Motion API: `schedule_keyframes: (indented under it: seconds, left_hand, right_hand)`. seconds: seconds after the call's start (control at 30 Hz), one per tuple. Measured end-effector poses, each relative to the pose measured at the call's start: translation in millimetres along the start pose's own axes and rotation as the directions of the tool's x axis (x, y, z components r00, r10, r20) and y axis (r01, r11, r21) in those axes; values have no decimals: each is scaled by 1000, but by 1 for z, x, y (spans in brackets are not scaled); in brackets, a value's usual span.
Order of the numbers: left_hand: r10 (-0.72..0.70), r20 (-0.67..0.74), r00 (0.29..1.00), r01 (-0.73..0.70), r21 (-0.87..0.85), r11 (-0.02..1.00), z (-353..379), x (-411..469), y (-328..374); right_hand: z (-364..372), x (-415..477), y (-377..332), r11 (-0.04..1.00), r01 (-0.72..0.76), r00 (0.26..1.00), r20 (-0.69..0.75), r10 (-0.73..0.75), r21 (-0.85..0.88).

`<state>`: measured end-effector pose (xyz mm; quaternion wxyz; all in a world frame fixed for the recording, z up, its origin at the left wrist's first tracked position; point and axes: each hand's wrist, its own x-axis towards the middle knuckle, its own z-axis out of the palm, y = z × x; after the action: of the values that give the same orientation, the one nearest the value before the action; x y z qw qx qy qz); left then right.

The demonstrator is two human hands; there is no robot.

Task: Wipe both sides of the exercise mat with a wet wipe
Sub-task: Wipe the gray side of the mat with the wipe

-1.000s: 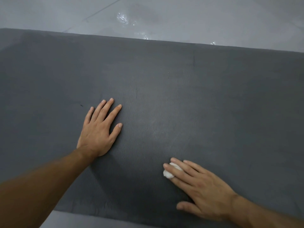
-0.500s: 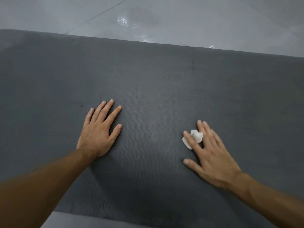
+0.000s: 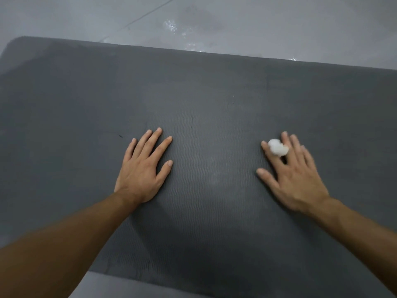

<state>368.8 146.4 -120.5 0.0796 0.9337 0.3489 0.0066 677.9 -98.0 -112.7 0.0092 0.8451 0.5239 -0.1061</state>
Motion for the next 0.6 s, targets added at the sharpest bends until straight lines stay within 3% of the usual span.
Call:
schedule_keyframes:
  seconds: [0.17, 0.33, 0.47, 0.6]
  left_hand:
    - [1, 0, 1000, -1, -7, 1000, 0, 0, -1]
    - [2, 5, 1000, -2, 4, 1000, 1, 0, -2]
    - [4, 8, 1000, -5, 11, 1000, 1, -1, -3]
    - [2, 2, 1000, -2, 9, 1000, 2, 0, -2]
  right_hand:
    - [-19, 32, 11, 996, -77, 997, 14, 77, 45]
    - [-26, 65, -2, 993, -57, 997, -41, 62, 108]
    - [-18, 81, -39, 990, 105, 994, -24, -103, 96]
    - [-13, 63, -80, 944, 326, 944, 29, -328, 55]
